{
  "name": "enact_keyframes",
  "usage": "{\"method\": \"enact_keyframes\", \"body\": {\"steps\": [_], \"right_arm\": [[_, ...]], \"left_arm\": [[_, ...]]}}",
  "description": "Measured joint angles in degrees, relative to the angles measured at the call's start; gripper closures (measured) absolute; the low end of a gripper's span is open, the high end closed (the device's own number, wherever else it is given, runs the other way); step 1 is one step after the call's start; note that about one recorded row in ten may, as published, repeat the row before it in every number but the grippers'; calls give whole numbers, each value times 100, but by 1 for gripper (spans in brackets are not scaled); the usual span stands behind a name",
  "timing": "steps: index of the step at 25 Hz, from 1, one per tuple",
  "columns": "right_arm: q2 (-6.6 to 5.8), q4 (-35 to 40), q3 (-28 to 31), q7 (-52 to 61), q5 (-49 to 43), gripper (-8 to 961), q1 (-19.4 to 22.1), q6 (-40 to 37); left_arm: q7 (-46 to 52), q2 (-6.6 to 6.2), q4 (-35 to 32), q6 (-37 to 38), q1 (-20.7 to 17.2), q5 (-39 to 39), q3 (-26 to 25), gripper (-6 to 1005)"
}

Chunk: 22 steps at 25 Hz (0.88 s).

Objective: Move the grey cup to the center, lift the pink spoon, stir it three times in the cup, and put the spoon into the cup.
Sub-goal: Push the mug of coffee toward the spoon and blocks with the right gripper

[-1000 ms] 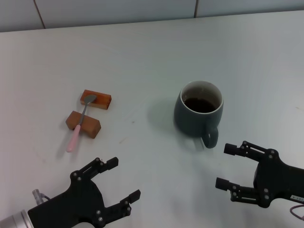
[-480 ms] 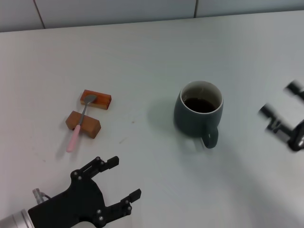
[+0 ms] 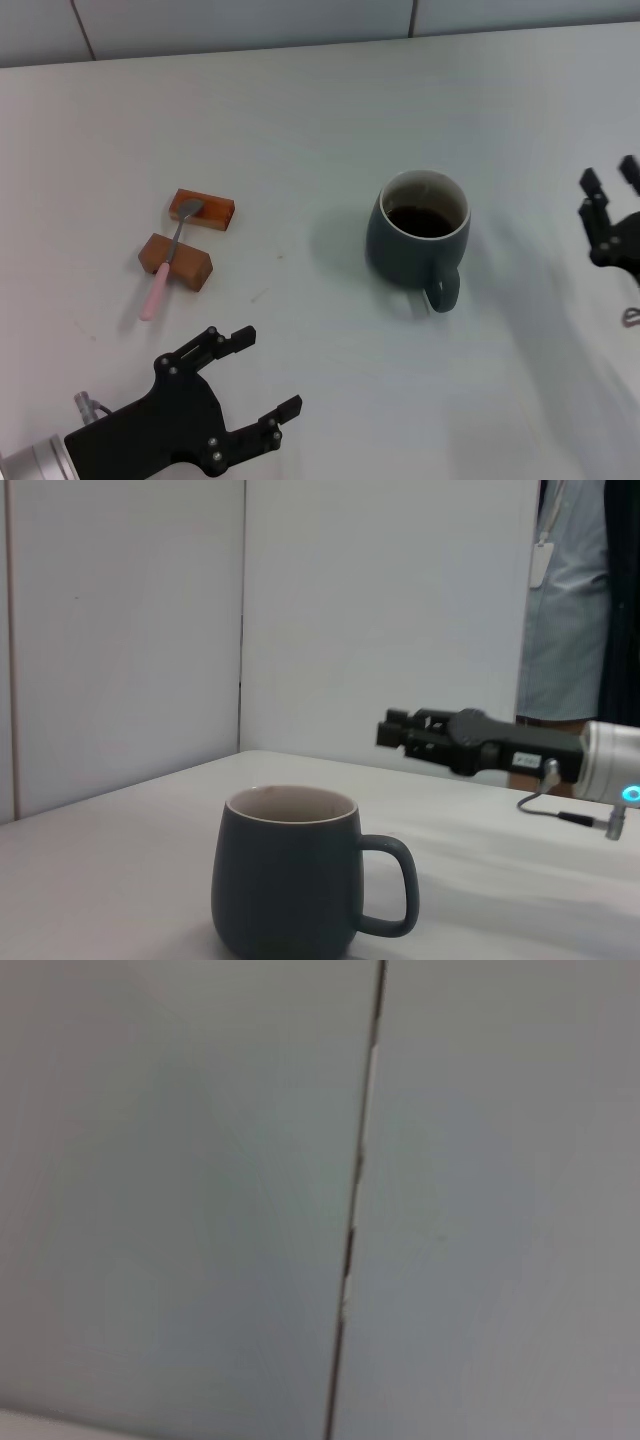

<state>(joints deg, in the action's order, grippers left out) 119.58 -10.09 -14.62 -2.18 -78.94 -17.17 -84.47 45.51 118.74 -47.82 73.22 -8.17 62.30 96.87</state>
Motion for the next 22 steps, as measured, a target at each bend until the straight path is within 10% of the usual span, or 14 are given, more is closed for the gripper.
{"method": "enact_keyframes", "body": {"steps": [5, 7, 22], "right_arm": [[-6, -251, -151, -33, -29, 489, -311, 437], [-6, -287, -204, -44, -35, 734, -353, 490], [-7, -877, -420, -89, -468, 883, -1029, 1164]], "left_arm": [[2, 0, 1, 0, -1, 2, -1, 157], [2, 0, 1, 0, -1, 2, -1, 158], [33, -1, -14, -5, 18, 2, 8, 158]]}}
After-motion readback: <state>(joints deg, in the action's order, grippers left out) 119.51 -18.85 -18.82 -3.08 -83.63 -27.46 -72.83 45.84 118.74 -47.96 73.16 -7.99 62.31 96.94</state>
